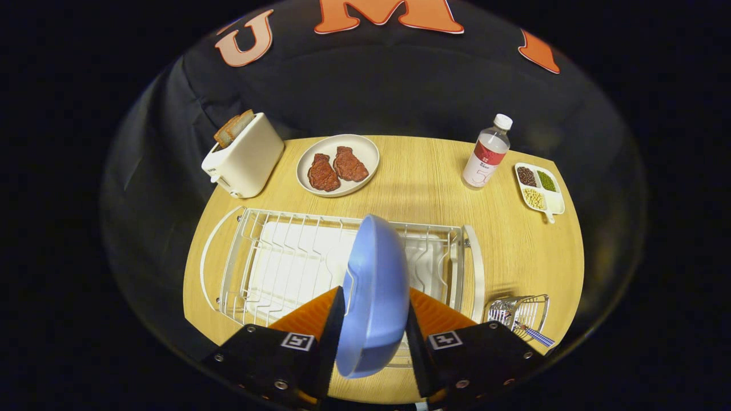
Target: Take the plate from the dish rack, then take the spoon from the basket and place it into the plate.
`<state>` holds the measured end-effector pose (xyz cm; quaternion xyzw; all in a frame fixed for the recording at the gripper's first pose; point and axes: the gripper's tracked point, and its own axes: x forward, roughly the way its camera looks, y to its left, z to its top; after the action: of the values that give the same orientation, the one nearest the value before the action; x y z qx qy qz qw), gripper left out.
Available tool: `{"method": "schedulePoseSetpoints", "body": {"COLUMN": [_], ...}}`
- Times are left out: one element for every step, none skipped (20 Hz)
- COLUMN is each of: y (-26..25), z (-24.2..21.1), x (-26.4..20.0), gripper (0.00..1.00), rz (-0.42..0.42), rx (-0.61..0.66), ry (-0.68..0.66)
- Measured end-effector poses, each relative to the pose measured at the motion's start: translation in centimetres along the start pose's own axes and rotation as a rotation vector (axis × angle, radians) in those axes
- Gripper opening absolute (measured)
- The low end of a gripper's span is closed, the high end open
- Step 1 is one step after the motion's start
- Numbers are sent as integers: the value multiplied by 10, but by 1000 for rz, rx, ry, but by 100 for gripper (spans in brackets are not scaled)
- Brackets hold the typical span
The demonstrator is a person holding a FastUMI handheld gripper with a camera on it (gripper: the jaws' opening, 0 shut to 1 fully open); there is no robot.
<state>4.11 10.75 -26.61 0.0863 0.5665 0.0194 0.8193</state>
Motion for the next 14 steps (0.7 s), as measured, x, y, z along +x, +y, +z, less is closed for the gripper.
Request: {"method": "schedulePoseSetpoints", "body": {"y": [-3, -8, -9, -7, -7, -10, -13, -18, -23, -26, -28, -24, -17, -19], "z": [0, -1, 0, 1, 5, 6, 11, 13, 16, 19, 22, 21, 18, 16], "x": [0, -1, -3, -7, -11, -14, -18, -23, -28, -33, -39, -44, -49, -55], "gripper": [49, 39, 35, 33, 32, 31, 31, 31, 31, 31, 27, 25, 21, 21], "rz": [-23, -49, -62, -61, -60, -67, -80, -103, -120, -140, -139, -123, -92, -81], "rx": [5, 8, 11, 22, 32, 35, 27, 16, 4, -8, -15, -8, 12, 24], "ry": [5, 13, 14, 11, 5, -3, -18, -31, -45, -60, -70, -76, -66, -69]}}
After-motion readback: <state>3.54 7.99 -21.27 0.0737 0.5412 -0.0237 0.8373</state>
